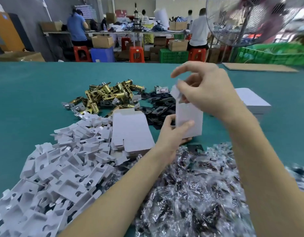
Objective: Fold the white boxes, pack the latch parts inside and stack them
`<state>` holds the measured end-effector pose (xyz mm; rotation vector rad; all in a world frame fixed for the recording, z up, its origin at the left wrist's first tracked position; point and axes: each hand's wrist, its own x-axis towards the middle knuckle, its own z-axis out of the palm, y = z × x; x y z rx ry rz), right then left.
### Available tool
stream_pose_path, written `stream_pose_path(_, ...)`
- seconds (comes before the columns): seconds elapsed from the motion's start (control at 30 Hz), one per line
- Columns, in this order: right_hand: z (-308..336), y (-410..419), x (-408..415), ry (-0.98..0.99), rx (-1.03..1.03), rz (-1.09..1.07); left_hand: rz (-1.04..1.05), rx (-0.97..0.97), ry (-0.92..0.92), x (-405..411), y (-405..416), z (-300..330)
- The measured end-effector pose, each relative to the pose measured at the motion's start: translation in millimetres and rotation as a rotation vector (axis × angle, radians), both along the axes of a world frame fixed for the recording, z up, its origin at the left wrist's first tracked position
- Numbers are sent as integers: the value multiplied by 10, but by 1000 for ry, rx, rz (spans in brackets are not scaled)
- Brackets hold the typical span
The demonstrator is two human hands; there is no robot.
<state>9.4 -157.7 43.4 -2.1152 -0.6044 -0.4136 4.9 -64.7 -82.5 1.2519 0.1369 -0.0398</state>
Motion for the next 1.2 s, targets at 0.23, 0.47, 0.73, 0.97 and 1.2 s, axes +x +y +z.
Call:
stream_pose_path(0.23, 277, -677, -69, 295, 153, -43, 25, -26, 37, -22, 3, 11)
stream_pose_path(0.47, 212, -629, -98, 255, -16, -97, 36, -69, 12, -53, 16, 11)
stream_pose_path(0.73, 230, -406, -166, -77, 124, -147, -31, -319, -113, -82, 26, 59)
stream_pose_path(0.97, 264, -361, -201, -182, 93, -100, -16, -300, -89, -81, 14, 54)
stream_pose_path(1.2, 131, -291, -162, -82, -221, -87, 43, -226, -84, -92, -19, 74)
